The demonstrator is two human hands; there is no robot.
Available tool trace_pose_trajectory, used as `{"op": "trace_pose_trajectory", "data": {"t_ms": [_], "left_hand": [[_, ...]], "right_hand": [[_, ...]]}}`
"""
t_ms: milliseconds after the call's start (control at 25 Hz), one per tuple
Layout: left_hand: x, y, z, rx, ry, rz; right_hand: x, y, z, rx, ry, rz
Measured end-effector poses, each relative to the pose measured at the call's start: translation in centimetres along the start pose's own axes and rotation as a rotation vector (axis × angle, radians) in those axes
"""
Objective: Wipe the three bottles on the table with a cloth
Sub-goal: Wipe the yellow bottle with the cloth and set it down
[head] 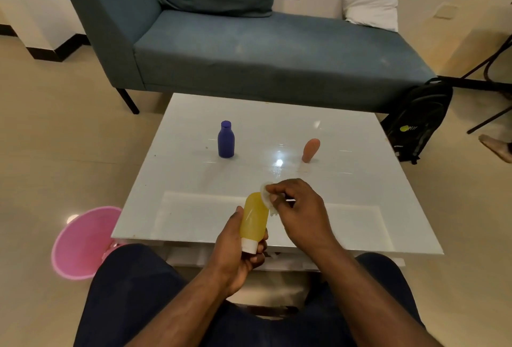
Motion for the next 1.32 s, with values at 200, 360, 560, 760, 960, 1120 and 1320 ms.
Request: {"op": "trace_pose_trajectory", "data": {"t_ms": [200, 360, 560, 760, 960, 1120, 1320], "left_hand": [[-0.1, 0.3, -0.2, -0.018, -0.047, 0.002], [-0.2, 0.4, -0.5, -0.051, -0.091, -0.004], [-0.3, 0.7, -1.0, -0.031, -0.08, -0.027], [-0.1, 0.6, -0.8, -0.053, -0.091, -0.042], [-0.6, 0.7, -1.1, -0.062, -0.067, -0.03], [-0.4, 0.5, -0.7, -0.106, -0.07, -0.039], [-0.7, 0.6, -0.9, -0.069, -0.048, -0.015]], "right_hand": [[-1.2, -3.6, -0.3, -0.109, 0.1, 0.316], [-1.5, -4.6, 2.1, -0.213, 0.098, 0.386], [-0.9, -3.6, -0.3, -0.125, 0.029, 0.362], [-2.7, -5.4, 3.2, -0.323, 0.193, 0.541], [-0.6, -3.9, 0.6, -0.141, 0.063, 0.463], [-2.6, -6.0, 4.1, -0.317, 0.215, 0.557], [-0.1, -4.1, 1.0, -0.158, 0.064, 0.476]]}}
Point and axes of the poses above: each hand's wrist, its own z-axis away from the middle knuckle, its own y-axis out of the back of the hand, x = y × z, the point moved 5 cm from there along -z, towards the middle knuckle, and after that the axes turned 9 degrees about -x, right-handed, at the moved point
